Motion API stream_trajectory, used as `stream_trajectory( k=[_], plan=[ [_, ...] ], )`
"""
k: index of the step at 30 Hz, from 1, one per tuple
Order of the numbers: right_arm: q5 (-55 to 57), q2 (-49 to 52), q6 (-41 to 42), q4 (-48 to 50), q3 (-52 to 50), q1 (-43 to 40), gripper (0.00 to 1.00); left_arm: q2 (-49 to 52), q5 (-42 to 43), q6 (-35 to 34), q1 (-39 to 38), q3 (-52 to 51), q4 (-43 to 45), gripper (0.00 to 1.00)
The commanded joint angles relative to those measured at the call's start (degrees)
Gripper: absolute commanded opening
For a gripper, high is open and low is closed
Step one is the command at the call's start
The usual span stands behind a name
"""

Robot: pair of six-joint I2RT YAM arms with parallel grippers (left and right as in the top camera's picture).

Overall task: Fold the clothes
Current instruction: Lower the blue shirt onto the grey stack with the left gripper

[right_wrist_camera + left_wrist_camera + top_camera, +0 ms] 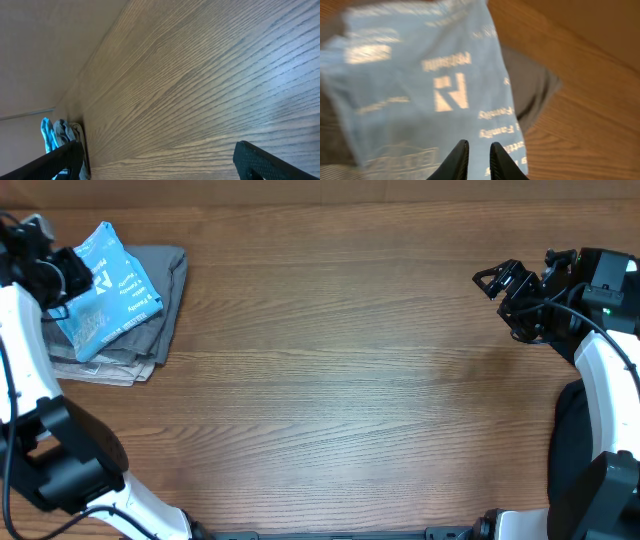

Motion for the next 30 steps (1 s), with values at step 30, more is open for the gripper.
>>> stream_trajectory(
  k=[30],
  plan=[
    [-0.4, -0.2, -0.2, 0.2, 0.3, 0.0, 1.00, -9.8, 22.6, 2.0, -1.2, -1.8, -1.8, 0.34]
  ],
)
